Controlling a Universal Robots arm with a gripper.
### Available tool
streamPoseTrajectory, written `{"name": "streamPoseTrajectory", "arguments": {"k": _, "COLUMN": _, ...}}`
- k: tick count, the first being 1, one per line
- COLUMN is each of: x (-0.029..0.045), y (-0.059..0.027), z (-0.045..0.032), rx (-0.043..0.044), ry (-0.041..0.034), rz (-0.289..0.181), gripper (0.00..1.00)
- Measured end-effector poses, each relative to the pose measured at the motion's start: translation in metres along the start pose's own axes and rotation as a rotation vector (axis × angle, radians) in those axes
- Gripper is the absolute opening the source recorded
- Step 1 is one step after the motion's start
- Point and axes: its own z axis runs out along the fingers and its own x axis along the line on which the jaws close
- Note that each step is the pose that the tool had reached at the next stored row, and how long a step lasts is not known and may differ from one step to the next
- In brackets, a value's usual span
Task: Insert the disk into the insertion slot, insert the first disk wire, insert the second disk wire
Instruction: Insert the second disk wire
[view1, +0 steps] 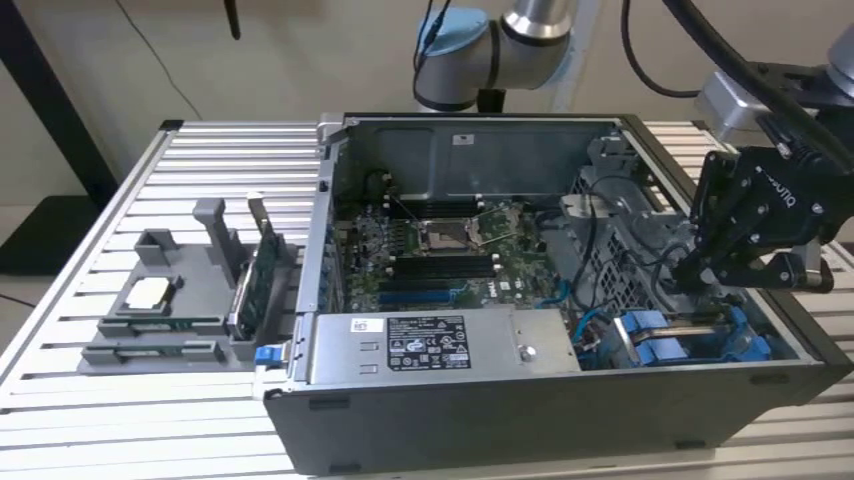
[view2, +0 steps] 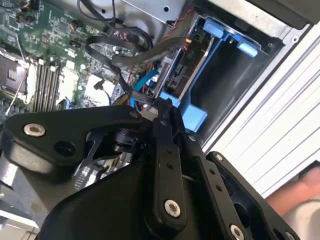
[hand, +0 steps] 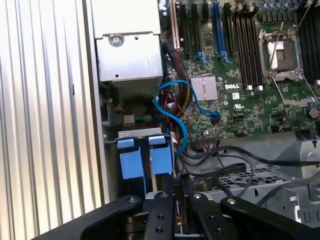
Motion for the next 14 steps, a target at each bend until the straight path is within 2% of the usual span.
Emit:
{"name": "streamPoseTrajectory", "arguments": {"k": 11, "x": 0.0015, "y": 0.0012, "z": 0.0069, "rx": 0.0704, "ry": -0.0041, "rz": -0.044, "gripper": 0.16}}
{"name": "streamPoseTrajectory", "arguments": {"k": 12, "x": 0.0018, "y": 0.0010, "z": 0.0077, "rx": 0.0750, "ry": -0.0046, "rz": -0.044, "gripper": 0.16}}
{"name": "streamPoseTrajectory", "arguments": {"k": 14, "x": 0.0018, "y": 0.0010, "z": 0.0077, "rx": 0.0755, "ry": -0.0044, "rz": -0.044, "gripper": 0.16}}
